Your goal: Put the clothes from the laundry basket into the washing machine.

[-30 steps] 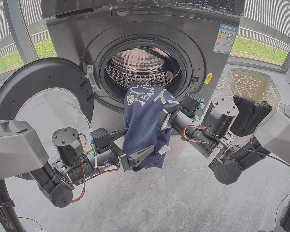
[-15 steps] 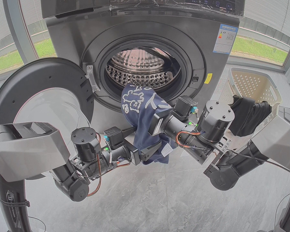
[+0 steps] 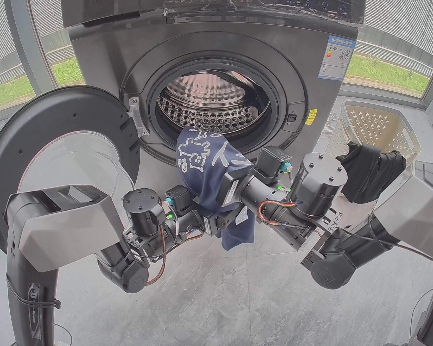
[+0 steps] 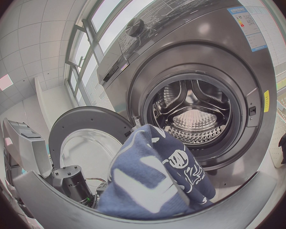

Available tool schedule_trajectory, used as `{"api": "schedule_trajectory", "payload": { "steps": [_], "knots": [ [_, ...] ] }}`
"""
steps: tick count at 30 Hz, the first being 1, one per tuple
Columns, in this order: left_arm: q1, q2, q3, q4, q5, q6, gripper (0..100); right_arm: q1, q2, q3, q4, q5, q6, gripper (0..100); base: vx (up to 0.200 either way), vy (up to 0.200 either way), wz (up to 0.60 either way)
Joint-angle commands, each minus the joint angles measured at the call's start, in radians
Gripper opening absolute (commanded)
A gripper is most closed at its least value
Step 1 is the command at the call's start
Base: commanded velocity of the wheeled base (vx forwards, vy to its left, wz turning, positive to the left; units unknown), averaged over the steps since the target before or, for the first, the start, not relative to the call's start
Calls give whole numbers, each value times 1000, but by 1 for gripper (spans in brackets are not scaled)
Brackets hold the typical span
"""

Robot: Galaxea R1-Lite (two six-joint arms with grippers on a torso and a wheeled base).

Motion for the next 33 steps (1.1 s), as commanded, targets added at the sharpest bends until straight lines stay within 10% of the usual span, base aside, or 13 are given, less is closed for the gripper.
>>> {"api": "schedule_trajectory", "payload": {
  "steps": [1, 4, 5, 33],
  "knots": [
    [-3, 23, -26, 0, 12, -10, 100, 5, 9, 3, -2, -5, 6, 0, 0, 0, 0],
    [-3, 22, -24, 0, 23, -19, 100, 8, 10, 3, -5, -7, 8, 0, 0, 0, 0],
    [-3, 20, -21, 0, 23, -21, 0, 8, 10, 3, -8, -7, 8, 0, 0, 0, 0],
    [89, -324, 135, 1, 71, -58, 0, -95, -31, 178, 5, 1, 6, 0, 0, 0, 0]
  ]
}}
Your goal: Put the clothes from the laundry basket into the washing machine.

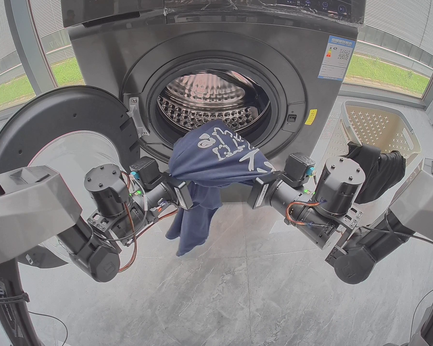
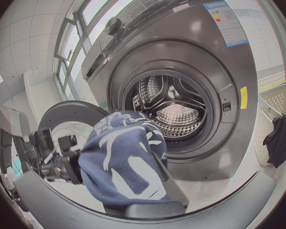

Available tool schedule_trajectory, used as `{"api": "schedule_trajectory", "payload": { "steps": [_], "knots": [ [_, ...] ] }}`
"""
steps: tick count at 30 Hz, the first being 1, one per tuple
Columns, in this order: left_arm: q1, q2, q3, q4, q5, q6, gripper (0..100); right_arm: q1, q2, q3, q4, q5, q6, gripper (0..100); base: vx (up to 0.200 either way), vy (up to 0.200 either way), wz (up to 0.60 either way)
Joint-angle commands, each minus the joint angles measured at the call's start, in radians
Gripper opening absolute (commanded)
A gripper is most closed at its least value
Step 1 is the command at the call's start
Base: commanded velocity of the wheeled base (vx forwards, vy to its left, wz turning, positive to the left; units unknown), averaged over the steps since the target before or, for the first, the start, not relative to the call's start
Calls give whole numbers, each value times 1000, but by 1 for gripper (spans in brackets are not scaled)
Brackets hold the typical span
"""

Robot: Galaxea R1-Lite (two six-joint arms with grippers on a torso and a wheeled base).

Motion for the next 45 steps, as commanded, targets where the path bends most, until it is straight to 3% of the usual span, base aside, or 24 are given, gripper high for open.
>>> {"api": "schedule_trajectory", "payload": {
  "steps": [1, 5, 6, 9, 12, 13, 17, 19, 22, 24, 26, 30, 45],
  "knots": [
    [6, -122, 53, -6, 7, -7, 0, 13, 21, 36, -3, 5, -2, 0, 0, 0, 0],
    [0, -161, 102, -7, 9, -10, 0, 49, 16, 45, -13, 11, -3, 0, 0, 0, 0],
    [0, -171, 108, -7, 9, -13, 0, 56, 12, 49, -16, 11, -3, 100, 0, 0, 0],
    [-2, -213, 140, -7, 18, -19, 0, 69, -10, 108, -15, 24, -6, 100, 0, 0, 0],
    [-3, -254, 183, -7, 52, -24, 0, 70, -42, 207, -13, 65, -15, 100, 0, 0, 0],
    [-5, -288, 214, -7, 58, -30, 0, 70, -65, 280, -13, 93, -26, 100, 0, 0, 0],
    [-8, -360, 312, -9, 42, -52, 0, 66, -114, 408, -18, 139, -43, 100, 0, 0, 0],
    [-11, -369, 340, -11, 15, -42, 0, 52, -136, 454, -18, 145, -42, 100, 0, 0, 0],
    [-26, -385, 375, -11, 12, -36, 0, 18, -157, 498, -32, 139, -26, 100, 0, 0, 0],
    [-26, -395, 390, -9, 9, -30, 0, -20, -166, 515, -55, 140, -23, 100, 0, 0, 0],
    [-25, -400, 413, -11, 9, -6, 0, -65, -166, 536, -115, 139, -14, 100, 0, 0, 0],
    [-22, -398, 452, -11, 6, 22, 0, -92, -154, 567, -165, 137, -12, 100, 0, 0, 0],
    [-25, -360, 462, -9, 6, 33, 0, -88, -116, 578, -173, 111, -9, 100, 173, 0, 0]
  ]
}}
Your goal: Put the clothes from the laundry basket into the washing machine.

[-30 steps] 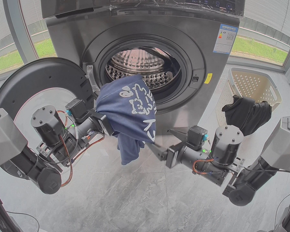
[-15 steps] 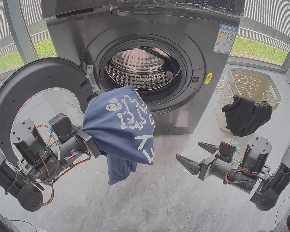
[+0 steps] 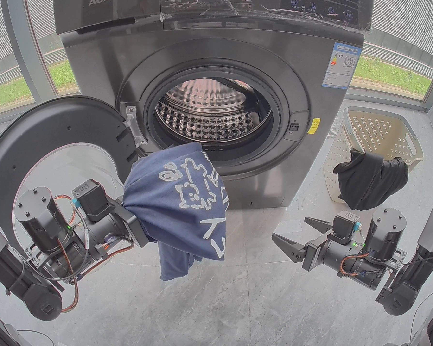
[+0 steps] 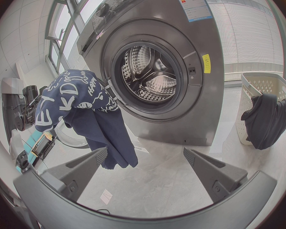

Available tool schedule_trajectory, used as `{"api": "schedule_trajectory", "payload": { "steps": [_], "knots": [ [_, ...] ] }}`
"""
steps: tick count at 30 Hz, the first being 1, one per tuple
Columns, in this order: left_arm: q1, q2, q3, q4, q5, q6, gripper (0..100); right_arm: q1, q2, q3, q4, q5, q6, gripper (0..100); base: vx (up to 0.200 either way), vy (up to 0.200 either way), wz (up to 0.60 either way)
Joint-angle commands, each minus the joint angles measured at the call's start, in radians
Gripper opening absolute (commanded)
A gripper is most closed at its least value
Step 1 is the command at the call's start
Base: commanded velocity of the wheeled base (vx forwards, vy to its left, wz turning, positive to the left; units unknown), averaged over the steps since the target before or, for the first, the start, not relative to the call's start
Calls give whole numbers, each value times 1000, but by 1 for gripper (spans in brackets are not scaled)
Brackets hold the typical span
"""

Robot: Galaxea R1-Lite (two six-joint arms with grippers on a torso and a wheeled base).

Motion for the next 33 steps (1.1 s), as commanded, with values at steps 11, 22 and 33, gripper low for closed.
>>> {"api": "schedule_trajectory", "payload": {
  "steps": [11, 22, 33],
  "knots": [
    [-11, 34, -2, -1, 2, 1, 0, 11, 7, 3, 0, -1, 2, 100, 200, 0, 0],
    [-45, 60, -8, -2, 3, 1, 0, 43, -1, 19, 0, -1, 11, 100, 109, 0, 0],
    [-86, 80, -5, -1, 14, 1, 0, 55, -1, 17, 0, -1, 16, 100, 0, 0, 0]
  ]
}}
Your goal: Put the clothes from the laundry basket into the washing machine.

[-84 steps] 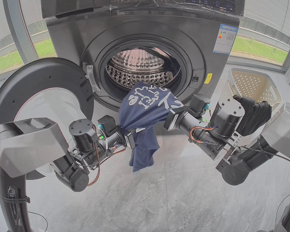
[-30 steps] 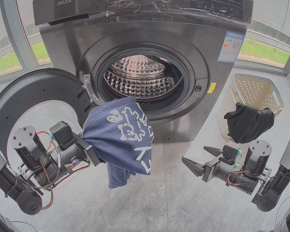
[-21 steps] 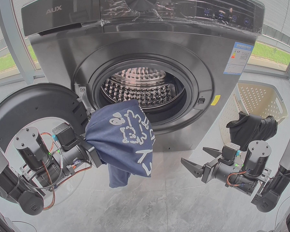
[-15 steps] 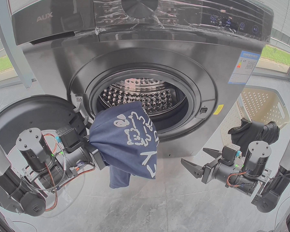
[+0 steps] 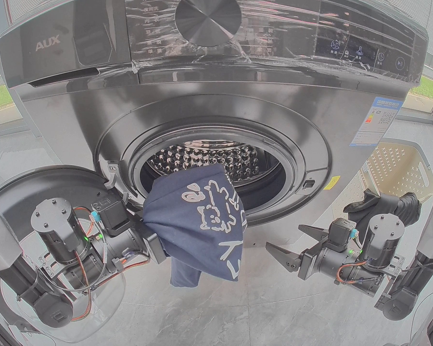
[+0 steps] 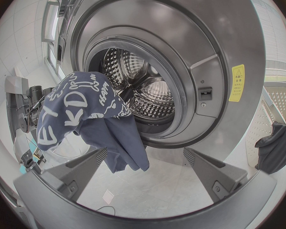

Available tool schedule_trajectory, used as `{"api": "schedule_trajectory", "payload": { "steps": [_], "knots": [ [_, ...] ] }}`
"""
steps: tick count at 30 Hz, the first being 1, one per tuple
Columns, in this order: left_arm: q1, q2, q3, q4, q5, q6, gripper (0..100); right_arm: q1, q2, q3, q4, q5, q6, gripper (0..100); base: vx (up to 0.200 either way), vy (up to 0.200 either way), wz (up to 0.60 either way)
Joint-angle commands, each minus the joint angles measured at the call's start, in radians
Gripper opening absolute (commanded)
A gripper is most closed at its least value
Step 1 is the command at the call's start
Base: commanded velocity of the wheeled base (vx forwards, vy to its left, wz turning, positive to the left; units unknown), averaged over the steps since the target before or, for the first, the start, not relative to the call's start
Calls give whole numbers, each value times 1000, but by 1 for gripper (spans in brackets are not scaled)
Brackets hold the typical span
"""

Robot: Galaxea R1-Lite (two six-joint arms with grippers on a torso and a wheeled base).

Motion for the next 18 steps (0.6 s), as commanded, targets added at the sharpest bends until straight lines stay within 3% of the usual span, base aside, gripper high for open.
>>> {"api": "schedule_trajectory", "payload": {
  "steps": [1, 4, 6, 12, 16, 18],
  "knots": [
    [-12, 41, -17, -2, 8, 2, 0, 14, -2, -2, 0, 0, -1, 100, 0, 0, 0],
    [-20, 92, -66, -1, 8, -8, 0, 22, -17, -2, 0, 0, -1, 100, 0, 0, 0],
    [-18, 161, -120, -1, 11, 2, 0, 25, -19, 0, 0, 0, 2, 100, 0, 0, 0],
    [-38, 282, -273, -1, -22, -18, 0, 26, -20, 0, 0, 0, 6, 100, 0, 0, 0],
    [-21, 423, -485, -1, -14, -19, 0, 31, -20, 0, 0, 0, 6, 100, 0, 0, 0],
    [-17, 445, -520, 2, -14, -21, 0, 32, -19, 0, 0, 0, 6, 100, 0, 0, 0]
  ]
}}
